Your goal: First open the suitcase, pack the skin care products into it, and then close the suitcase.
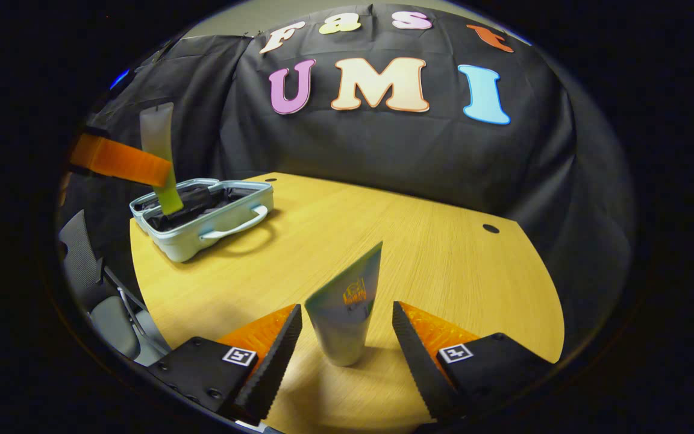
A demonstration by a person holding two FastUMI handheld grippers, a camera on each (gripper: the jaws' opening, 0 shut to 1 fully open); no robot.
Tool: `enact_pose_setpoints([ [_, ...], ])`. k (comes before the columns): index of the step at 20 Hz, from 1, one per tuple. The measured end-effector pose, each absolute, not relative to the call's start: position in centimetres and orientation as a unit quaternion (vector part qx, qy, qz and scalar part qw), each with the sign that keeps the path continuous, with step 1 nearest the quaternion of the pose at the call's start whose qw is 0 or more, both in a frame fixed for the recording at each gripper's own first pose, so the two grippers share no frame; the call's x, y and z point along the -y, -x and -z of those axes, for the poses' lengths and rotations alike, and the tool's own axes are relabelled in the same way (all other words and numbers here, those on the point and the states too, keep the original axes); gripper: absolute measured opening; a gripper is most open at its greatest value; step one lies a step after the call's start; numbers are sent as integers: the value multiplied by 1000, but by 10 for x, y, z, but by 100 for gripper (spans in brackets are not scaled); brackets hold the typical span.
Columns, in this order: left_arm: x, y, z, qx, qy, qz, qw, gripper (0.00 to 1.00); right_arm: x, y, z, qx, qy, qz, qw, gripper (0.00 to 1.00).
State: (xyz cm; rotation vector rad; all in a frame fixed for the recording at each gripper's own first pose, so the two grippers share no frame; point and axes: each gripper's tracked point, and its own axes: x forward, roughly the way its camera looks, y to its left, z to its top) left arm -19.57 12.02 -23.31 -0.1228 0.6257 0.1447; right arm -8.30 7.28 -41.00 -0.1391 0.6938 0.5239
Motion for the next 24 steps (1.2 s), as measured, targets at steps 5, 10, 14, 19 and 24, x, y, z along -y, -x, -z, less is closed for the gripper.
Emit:
enact_pose_setpoints([
  [5,-137,208,233,-317,65,-92,942,15,-74,85,429,-352,72,-246,900,51],
  [10,-157,216,236,-330,59,-107,936,15,-80,84,431,-368,57,-254,893,24],
  [14,-183,224,242,-340,61,-107,932,15,-91,81,419,-385,45,-248,888,18],
  [19,-237,226,249,-364,51,-96,925,15,-138,71,367,-372,5,-237,897,21],
  [24,-301,230,270,-411,38,-93,906,15,-208,70,319,-357,-20,-248,900,21],
])
